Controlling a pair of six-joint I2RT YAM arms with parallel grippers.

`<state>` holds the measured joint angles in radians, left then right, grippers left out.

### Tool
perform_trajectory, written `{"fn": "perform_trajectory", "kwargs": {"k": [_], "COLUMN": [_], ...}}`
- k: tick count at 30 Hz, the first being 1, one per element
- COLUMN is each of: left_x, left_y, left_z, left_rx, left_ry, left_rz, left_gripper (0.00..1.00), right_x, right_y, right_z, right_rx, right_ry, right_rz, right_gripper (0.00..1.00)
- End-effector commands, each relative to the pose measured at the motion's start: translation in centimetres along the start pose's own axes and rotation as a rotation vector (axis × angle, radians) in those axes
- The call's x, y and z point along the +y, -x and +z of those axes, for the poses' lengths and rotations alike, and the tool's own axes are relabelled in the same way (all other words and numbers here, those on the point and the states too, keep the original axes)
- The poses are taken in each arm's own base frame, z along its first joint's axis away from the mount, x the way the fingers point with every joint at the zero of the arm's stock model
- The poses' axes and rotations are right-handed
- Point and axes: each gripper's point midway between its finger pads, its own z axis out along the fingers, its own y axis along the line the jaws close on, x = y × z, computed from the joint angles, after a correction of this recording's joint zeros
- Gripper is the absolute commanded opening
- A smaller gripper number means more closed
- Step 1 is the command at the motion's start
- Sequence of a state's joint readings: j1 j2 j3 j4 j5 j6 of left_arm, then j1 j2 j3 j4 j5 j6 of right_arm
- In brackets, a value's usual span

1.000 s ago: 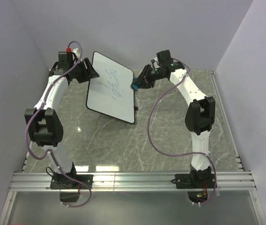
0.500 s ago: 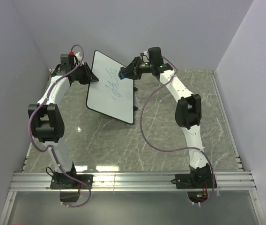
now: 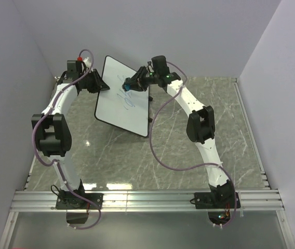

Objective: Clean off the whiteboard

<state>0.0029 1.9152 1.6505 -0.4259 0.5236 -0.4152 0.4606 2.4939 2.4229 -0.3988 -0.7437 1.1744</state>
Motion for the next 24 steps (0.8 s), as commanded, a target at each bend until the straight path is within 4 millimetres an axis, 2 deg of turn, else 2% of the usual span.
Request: {"fn": "perform_trajectory", "kwargs": {"k": [1,2,6,8,9,14,16,20,24], "left_x": [0.0,-0.9,-2.2,-3.4,-4.0,-7.9,-9.4,-11.4,-13.0], "left_y": [-4.6,-3.6,-5.2,-7.1,-7.7,-12.5,-14.2,-16.9,-19.2], "left_z": [3.5,3.7,5.7,7.0,7.2,8.6,8.8,8.6,8.4], "left_rx": [0.163,0.15,0.204,0.268,0.281,0.404,0.437,0.487,0.534], "left_ry": [0.059,0.051,0.049,0.032,0.017,-0.104,-0.133,-0.177,-0.212], "left_rz": [0.135,0.16,0.214,0.255,0.269,0.3,0.308,0.321,0.348], "left_gripper": [0.0,0.0,0.0,0.0,0.0,0.0,0.0,0.0,0.0], "right_x": [-1.7,-2.0,-3.1,-3.4,-3.7,-4.0,-4.2,-3.1,-2.8], "right_y": [0.8,0.8,0.5,0.7,1.3,1.6,2.0,3.7,3.8], "right_z": [-0.5,-0.7,-2.2,-3.4,-4.1,-6.6,-7.5,-9.2,-9.5], "right_rx": [-0.036,-0.029,-0.007,-0.008,-0.014,-0.022,-0.028,-0.088,-0.095], "right_ry": [-0.086,-0.095,-0.133,-0.154,-0.159,-0.209,-0.224,-0.215,-0.208], "right_rz": [-0.058,-0.055,-0.081,-0.09,-0.091,-0.157,-0.163,-0.184,-0.179], "right_gripper": [0.0,0.0,0.0,0.0,0.0,0.0,0.0,0.0,0.0]}}
